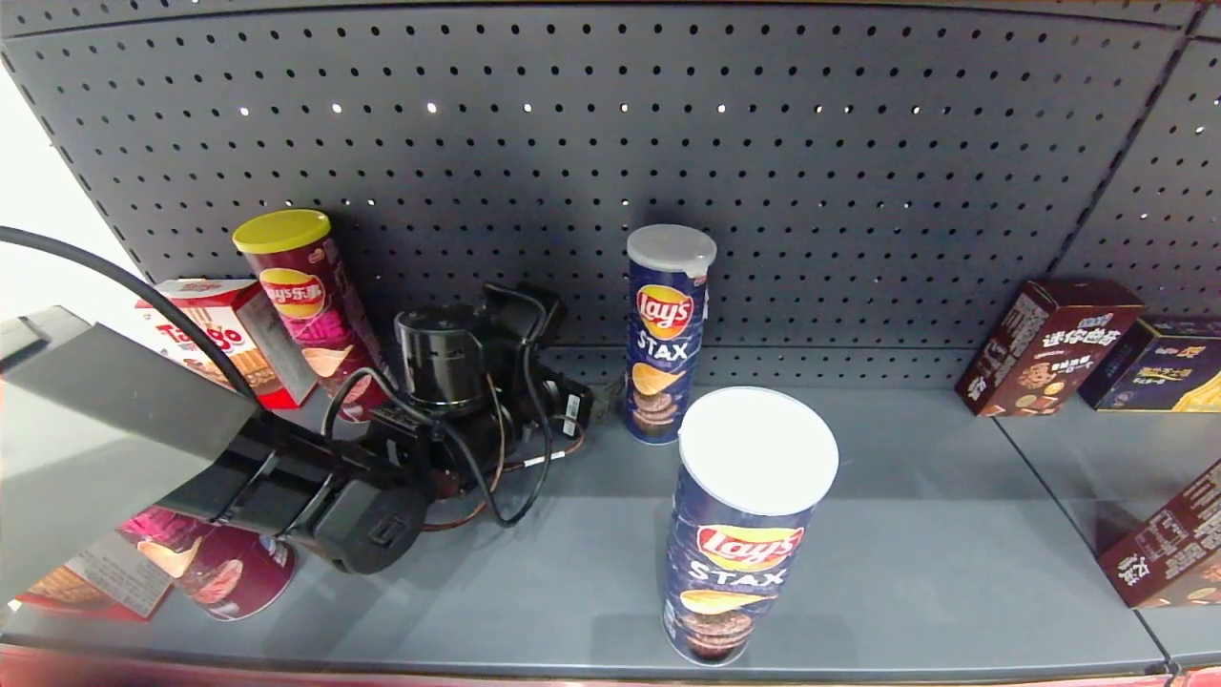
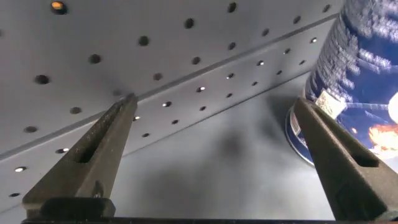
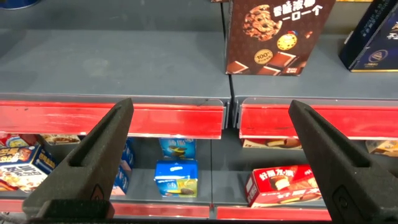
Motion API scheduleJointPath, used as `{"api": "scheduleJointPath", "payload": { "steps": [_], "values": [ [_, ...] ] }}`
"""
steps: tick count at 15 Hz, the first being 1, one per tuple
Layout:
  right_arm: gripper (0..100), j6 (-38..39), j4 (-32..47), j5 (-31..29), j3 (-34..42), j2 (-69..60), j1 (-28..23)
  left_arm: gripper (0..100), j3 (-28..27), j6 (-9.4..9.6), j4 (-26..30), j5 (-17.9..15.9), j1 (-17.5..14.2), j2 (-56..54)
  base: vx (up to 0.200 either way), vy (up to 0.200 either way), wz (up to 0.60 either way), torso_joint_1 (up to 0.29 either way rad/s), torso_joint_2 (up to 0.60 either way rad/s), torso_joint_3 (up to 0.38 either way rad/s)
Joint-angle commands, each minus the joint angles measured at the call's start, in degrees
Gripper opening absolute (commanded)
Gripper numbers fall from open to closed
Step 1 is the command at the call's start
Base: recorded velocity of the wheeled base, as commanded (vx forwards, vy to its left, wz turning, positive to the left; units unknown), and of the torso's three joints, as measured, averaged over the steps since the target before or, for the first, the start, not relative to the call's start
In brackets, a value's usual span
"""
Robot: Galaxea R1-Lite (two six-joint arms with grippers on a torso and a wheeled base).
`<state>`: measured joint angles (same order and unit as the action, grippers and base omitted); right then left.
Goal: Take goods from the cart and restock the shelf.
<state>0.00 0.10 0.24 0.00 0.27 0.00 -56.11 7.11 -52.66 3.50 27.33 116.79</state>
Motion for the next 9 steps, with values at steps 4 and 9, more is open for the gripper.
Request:
{"api": "scheduleJointPath", "payload": {
  "steps": [4,9],
  "values": [
    [100,0.00,-0.01,0.02,0.00,0.08,0.00,100,1.09,0.01,-0.07,0.02,0.88,0.64,0.000,0.000,0.00,0.000,0.00,0.000],
    [100,0.00,-0.01,0.02,-0.09,0.08,0.00,100,2.41,-0.08,-0.07,-0.07,1.67,-0.33,0.000,0.000,0.00,0.000,0.00,0.000]
  ]
}}
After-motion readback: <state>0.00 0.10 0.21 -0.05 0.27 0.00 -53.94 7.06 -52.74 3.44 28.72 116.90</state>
